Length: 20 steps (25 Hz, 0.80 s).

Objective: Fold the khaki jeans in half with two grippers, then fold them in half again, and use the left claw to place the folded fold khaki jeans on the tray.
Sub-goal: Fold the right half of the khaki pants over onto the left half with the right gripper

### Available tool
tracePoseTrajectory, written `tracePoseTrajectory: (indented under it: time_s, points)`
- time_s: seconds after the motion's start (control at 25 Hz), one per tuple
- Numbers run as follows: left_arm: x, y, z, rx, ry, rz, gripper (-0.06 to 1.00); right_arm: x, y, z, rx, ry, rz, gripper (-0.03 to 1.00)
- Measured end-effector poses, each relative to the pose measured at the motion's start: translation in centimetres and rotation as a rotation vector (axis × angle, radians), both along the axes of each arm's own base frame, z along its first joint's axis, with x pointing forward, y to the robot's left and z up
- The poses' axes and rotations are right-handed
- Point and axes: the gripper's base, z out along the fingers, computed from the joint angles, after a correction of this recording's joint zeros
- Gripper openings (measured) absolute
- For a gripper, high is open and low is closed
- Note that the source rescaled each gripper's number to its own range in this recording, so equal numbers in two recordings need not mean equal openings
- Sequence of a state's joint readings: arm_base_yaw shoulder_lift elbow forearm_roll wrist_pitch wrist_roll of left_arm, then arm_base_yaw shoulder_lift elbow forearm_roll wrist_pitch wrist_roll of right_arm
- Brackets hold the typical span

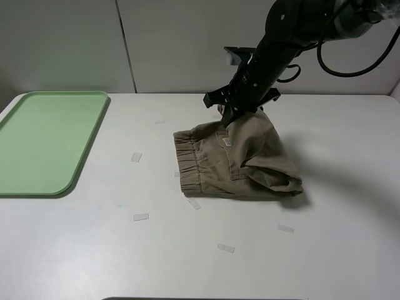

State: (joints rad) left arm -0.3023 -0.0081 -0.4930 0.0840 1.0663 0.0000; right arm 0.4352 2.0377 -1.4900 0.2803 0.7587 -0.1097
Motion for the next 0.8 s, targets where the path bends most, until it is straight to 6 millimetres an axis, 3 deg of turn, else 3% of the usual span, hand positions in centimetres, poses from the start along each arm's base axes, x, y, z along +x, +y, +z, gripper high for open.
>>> tracePoseTrajectory:
  time_s: [0.8]
  points:
    - [0.2, 0.7, 0.1, 0.07, -0.023, 0.049, 0.81, -1.3, 3.0, -0.7, 0.05, 0.025, 0.034, 0.04]
